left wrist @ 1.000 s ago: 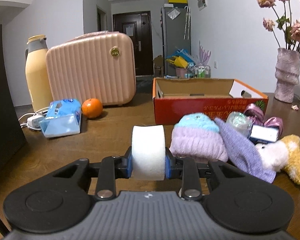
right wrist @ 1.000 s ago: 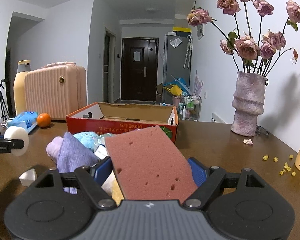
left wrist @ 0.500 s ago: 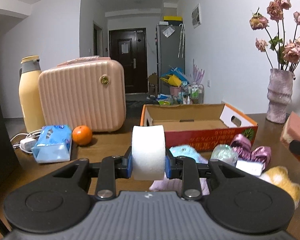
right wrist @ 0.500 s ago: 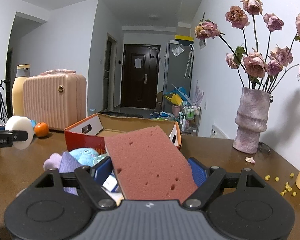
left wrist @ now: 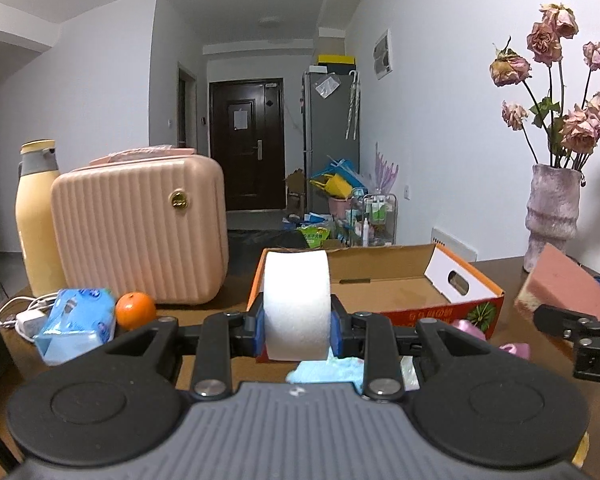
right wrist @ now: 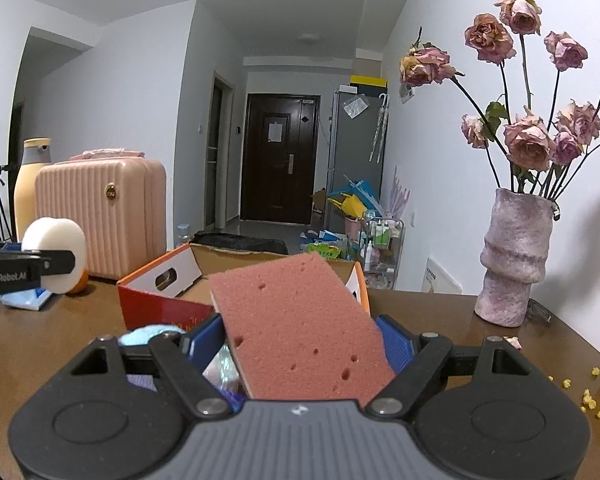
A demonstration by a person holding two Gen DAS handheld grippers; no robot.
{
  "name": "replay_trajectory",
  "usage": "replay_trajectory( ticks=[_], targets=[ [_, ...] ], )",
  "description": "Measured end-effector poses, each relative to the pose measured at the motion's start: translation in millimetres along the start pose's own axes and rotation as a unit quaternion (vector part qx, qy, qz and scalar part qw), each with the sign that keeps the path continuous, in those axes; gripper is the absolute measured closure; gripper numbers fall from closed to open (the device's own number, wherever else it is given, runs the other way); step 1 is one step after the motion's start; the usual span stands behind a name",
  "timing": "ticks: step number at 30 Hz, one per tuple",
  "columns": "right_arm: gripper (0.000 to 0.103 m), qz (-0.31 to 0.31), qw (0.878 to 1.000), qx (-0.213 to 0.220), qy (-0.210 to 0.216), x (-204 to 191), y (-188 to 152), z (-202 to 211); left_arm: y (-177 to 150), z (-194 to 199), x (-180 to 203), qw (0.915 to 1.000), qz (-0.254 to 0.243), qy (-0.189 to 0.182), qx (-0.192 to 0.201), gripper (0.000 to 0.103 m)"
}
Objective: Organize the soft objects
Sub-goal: 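Carry the pink sponge and white round sponge over the cardboard box with both tools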
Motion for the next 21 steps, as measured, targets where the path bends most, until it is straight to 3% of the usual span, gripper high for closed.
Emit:
replay_trajectory(
  ticks=[21],
  targets=[
    [0.022, -0.014, 1.000, 0.003, 0.000, 13.6, 27.9, -74.6, 27.8, -62.8, 18.9, 0.9998, 0.006, -0.002, 0.018, 0.073]
  ],
)
Point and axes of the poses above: each gripper's, at about its wrist camera, not at the fingertips, and z roughly against the way its jaws point, x to its right, y to its top, the point moved 6 cm from there along -z, roughly the way its jaws point, and after that the axes turned 6 degrees about y, right-handed, at the moved point
